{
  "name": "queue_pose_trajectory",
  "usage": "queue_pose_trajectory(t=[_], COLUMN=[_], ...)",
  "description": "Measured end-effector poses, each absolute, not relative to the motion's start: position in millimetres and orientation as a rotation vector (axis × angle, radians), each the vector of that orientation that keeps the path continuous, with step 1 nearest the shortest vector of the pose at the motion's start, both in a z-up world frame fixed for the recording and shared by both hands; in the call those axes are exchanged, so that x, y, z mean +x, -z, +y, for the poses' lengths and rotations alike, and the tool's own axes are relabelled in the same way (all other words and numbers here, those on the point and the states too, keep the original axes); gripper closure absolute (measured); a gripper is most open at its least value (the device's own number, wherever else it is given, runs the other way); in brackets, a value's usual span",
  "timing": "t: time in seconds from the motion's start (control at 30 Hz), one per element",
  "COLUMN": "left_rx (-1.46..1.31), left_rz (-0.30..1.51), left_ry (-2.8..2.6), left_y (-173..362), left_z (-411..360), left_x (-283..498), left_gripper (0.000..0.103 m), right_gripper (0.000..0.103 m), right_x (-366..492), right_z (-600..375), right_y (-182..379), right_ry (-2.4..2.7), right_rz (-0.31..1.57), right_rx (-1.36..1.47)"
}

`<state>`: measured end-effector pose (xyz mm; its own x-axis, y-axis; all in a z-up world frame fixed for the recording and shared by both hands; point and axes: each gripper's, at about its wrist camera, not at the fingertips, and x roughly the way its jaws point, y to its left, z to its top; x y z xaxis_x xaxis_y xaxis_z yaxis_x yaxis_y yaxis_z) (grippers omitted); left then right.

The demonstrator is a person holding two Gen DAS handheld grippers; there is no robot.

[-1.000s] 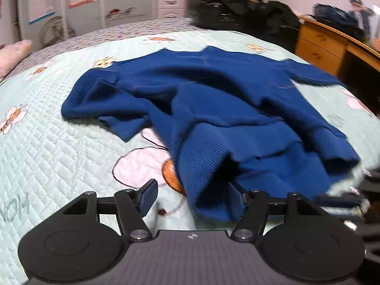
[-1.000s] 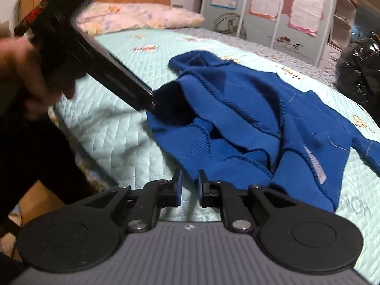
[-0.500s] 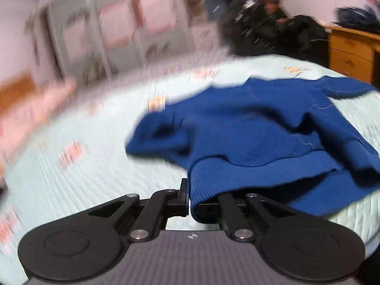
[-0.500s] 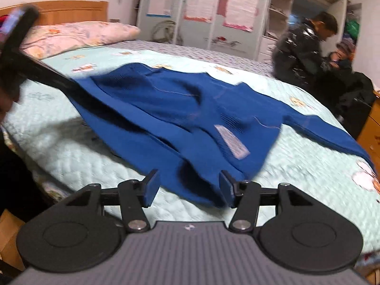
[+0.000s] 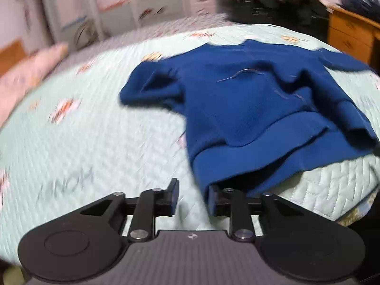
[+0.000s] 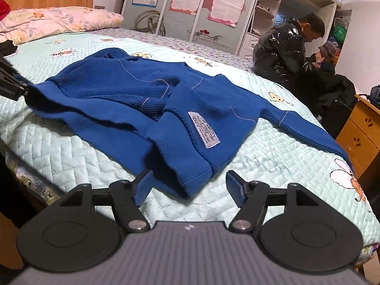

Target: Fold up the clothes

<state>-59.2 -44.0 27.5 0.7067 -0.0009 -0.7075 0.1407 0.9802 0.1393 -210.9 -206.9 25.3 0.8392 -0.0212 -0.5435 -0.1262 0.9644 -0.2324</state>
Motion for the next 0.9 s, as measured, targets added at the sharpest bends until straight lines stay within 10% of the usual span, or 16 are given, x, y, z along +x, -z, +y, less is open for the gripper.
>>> queue_pose_trajectory(t=[0.43, 0.53, 0.9], left_rx=[0.131, 0.101, 0.147], left_rz=[0.718, 0.694, 0.586], left_ry=[0.134, 0.104, 0.119], left_y=[-43.0, -47.7, -60.7], left_z=[-39.8, -31.3, -39.5], left_x=[-78.9, -80.7, -90.9], left_gripper=[0.056, 0.053, 0.038], right_gripper=[0.036, 0.071, 0.038], right_x=[-129.4, -120.5, -104.4], right_z=[-236.9, -265.0, -288.1], right_y=[-52.6, -27.8, -77.5], right_ry=[-0.272, -0.072, -0.070], right_rz=[0.677, 0.865, 0.665], right_rx=[0.294, 0.269, 0.399])
